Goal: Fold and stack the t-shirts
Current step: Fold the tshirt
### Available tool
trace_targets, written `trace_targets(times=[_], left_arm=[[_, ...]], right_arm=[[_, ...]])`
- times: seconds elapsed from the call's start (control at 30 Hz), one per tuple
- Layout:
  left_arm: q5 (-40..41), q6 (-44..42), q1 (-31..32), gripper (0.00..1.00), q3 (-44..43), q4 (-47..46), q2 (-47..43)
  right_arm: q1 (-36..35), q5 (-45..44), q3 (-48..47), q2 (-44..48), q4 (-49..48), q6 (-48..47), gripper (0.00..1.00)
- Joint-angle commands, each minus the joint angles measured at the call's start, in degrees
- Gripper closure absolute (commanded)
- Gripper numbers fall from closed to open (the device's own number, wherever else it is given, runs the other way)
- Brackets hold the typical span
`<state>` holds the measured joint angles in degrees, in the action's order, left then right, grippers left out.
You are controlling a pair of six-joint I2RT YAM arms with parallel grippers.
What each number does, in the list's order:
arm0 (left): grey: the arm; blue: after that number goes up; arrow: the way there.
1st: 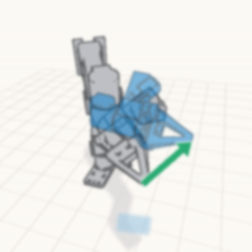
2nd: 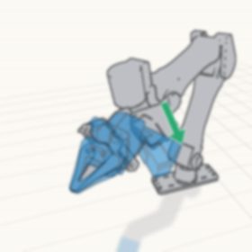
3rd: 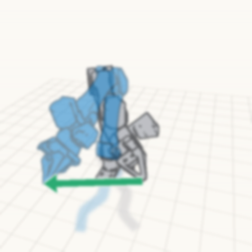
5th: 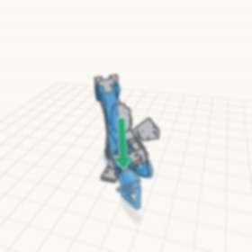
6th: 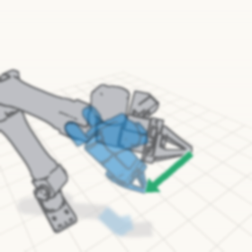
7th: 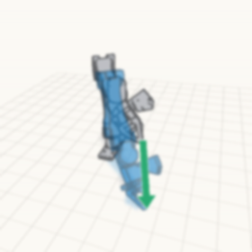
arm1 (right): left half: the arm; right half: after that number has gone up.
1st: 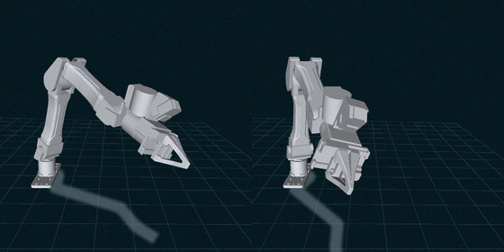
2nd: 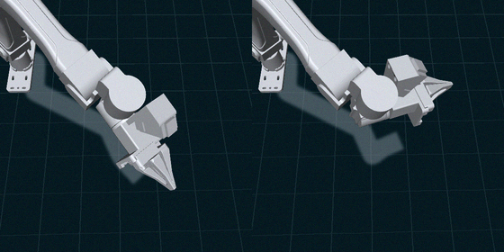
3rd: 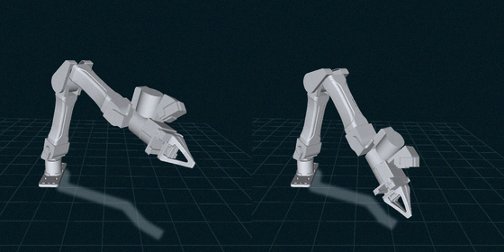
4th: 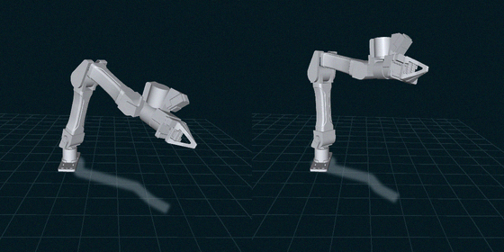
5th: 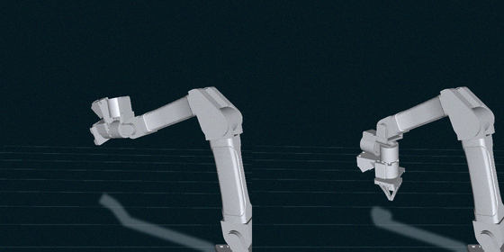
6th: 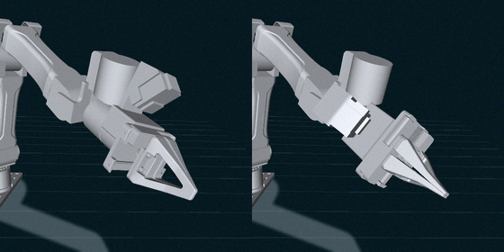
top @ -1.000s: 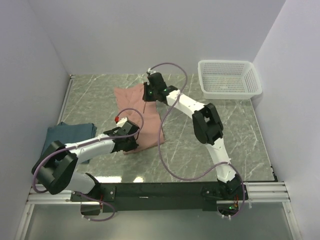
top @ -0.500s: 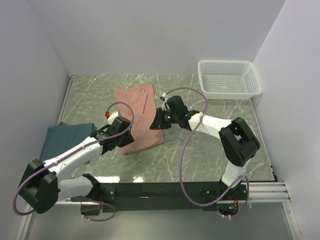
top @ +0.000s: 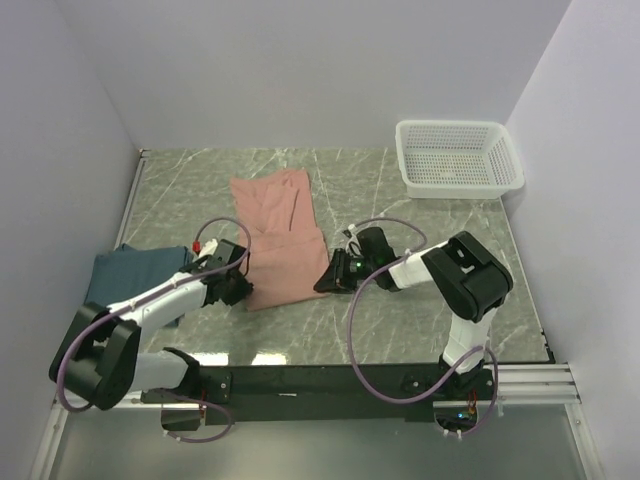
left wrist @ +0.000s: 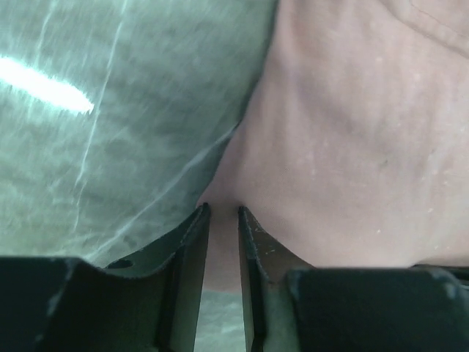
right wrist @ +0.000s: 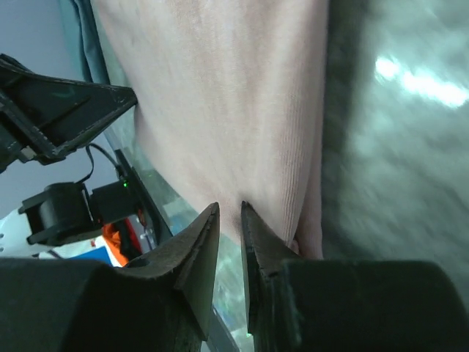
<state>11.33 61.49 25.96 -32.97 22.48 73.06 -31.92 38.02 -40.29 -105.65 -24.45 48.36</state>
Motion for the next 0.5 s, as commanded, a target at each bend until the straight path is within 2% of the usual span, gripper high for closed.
trace_targets(times=[0.0, 0.2, 0.3, 0.37, 0.47], left_arm=[[-0.4, 1.9, 0.0, 0.70, 3.6, 6.9, -2.5], [1.0, -0.1, 0.0, 0.66, 0.4, 11.2, -10.1], [0.9, -1.5, 0.1, 0.62, -1.9, 12.2, -14.3], [-1.0, -2.3, 0.1, 0.56, -2.7, 11.3, -16.5], [-6.1, -2.5, 0.1, 0.53, -2.5, 6.6, -17.7]], right_arm=[[1.9, -1.1, 4.7, 2.6, 2.7, -2.0, 0.73], [2.0, 1.3, 1.6, 11.8, 9.6, -6.9, 0.73], [2.0, -1.7, -1.5, 17.4, 16.1, -11.1, 0.73], [2.0, -5.1, -3.9, 19.3, 20.6, -14.7, 0.72], [2.0, -4.8, -5.7, 19.7, 21.1, -15.9, 0.70]])
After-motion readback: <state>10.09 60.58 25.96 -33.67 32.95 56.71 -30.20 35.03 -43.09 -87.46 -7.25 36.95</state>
